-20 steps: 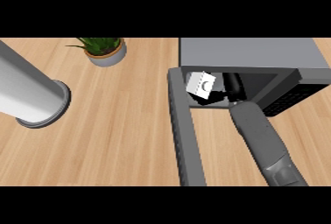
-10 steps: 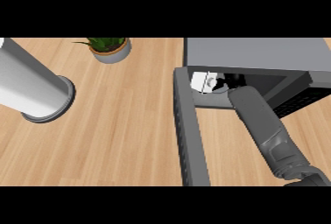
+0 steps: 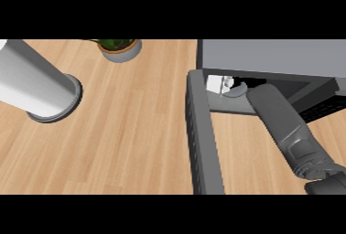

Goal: Pick up the milk, place it into the microwave and close the microwave

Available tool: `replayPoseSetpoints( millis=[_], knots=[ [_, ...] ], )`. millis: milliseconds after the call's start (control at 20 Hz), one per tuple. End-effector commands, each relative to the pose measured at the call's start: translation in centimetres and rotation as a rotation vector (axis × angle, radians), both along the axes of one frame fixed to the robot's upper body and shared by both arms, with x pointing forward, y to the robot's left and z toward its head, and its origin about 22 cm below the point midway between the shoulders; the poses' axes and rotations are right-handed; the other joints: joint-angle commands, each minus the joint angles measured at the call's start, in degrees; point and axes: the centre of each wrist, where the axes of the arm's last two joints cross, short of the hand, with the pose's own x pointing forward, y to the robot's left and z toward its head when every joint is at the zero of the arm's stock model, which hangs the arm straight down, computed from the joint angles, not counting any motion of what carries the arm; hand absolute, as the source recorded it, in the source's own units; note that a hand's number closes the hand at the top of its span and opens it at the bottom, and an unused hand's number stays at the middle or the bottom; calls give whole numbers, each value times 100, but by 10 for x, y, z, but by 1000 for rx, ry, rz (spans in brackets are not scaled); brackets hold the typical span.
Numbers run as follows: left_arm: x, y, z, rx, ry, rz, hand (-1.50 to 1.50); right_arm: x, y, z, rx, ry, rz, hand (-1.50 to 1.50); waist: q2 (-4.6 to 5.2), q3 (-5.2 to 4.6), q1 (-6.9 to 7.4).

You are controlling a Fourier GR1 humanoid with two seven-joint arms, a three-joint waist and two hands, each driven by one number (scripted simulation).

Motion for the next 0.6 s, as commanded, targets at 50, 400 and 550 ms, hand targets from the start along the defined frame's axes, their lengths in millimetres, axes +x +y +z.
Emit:
replayPoseSetpoints(
  millis=[50, 400, 550],
  knots=[
    [6, 2, -3, -15, 3, -20, -150, 10, -14, 19, -55, -88, -129, 150, 64, -27, 200],
    [14, -4, -2, 12, 7, -45, -150, 4, -37, 8, -180, -56, -310, -150, 153, -30, 303],
    [16, -1, 1, 42, 5, -31, -150, -1, -75, 7, -230, 11, -565, -150, 181, -54, 286]
  ],
)
